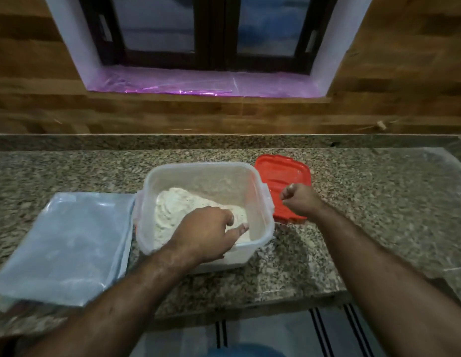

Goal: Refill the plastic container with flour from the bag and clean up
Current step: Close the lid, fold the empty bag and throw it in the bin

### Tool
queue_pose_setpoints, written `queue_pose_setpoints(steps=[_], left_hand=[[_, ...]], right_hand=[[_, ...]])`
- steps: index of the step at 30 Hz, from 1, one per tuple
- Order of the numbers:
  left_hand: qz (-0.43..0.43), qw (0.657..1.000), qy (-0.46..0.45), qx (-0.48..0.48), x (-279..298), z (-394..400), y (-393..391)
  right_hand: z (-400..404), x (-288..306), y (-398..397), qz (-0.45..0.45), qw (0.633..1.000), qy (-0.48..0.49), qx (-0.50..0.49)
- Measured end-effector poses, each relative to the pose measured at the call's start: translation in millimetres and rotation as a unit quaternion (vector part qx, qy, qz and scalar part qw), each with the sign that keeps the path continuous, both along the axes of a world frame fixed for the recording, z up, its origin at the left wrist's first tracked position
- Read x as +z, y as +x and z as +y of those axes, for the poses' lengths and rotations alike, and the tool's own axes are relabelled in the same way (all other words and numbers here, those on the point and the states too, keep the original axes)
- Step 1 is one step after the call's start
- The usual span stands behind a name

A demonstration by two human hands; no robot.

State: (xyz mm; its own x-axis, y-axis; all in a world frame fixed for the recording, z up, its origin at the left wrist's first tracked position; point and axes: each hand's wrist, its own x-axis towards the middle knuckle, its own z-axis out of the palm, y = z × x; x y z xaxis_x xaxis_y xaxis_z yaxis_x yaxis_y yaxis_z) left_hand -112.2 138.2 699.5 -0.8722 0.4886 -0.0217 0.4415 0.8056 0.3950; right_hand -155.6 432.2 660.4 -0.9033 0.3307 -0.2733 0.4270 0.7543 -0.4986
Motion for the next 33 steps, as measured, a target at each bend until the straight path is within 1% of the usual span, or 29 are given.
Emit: queue_pose_setpoints(steps=[1, 3, 4, 5, 7, 10, 12, 13, 16, 19, 21, 22, 25, 27, 28, 29, 31, 33], left_hand=[[0.009, 1.000, -0.021, 0.017, -2, 2, -1], [0.000, 0.999, -0.027, 0.045, -5, 1, -2], [-0.009, 0.998, -0.028, 0.056, -6, -1, -2], [-0.015, 0.997, -0.032, 0.065, -5, -1, -1], [-0.016, 0.996, -0.039, 0.081, -3, 0, 1], [0.004, 0.993, -0.046, 0.109, -1, 3, 5], [0.016, 0.992, -0.046, 0.114, -3, 3, 6], [0.020, 0.992, -0.045, 0.117, -3, 2, 6], [0.030, 0.991, -0.042, 0.121, -3, 3, 7], [0.026, 0.991, -0.026, 0.125, -5, 2, 8], [0.026, 0.991, 0.007, 0.130, -3, 1, 7], [0.036, 0.990, 0.031, 0.133, 0, 0, 7], [0.092, 0.978, 0.084, 0.168, 21, 0, -5], [0.091, 0.959, 0.160, 0.215, 40, -3, -20], [0.081, 0.941, 0.221, 0.243, 48, -6, -29], [0.070, 0.917, 0.286, 0.270, 56, -9, -39], [0.042, 0.852, 0.418, 0.312, 73, -18, -58], [-0.013, 0.789, 0.519, 0.329, 89, -32, -75]], right_hand=[[6, -14, 0, -0.027, 0.999, 0.013, 0.038], [15, -46, -1, -0.093, 0.990, 0.036, 0.101], [20, -65, -4, -0.115, 0.984, 0.053, 0.125], [23, -83, -7, -0.119, 0.979, 0.079, 0.146], [23, -105, -11, -0.091, 0.971, 0.140, 0.170], [8, -87, -1, -0.023, 0.965, 0.199, 0.170], [1, -80, -2, 0.051, 0.962, 0.226, 0.144], [-3, -75, -5, 0.101, 0.960, 0.230, 0.119], [-11, -51, -19, 0.264, 0.946, 0.187, 0.027], [-19, -6, -38, 0.357, 0.930, 0.089, -0.016], [-29, 29, -42, 0.402, 0.915, 0.017, -0.014], [-35, 47, -41, 0.428, 0.904, -0.004, -0.003], [-54, 96, -32, 0.482, 0.874, -0.032, 0.063], [-65, 123, -27, 0.506, 0.852, -0.049, 0.126], [-71, 136, -24, 0.515, 0.842, -0.066, 0.148], [-76, 147, -20, 0.519, 0.835, -0.091, 0.156], [-85, 169, -12, 0.509, 0.830, -0.168, 0.153], [-92, 185, -8, 0.471, 0.825, -0.282, 0.129]])
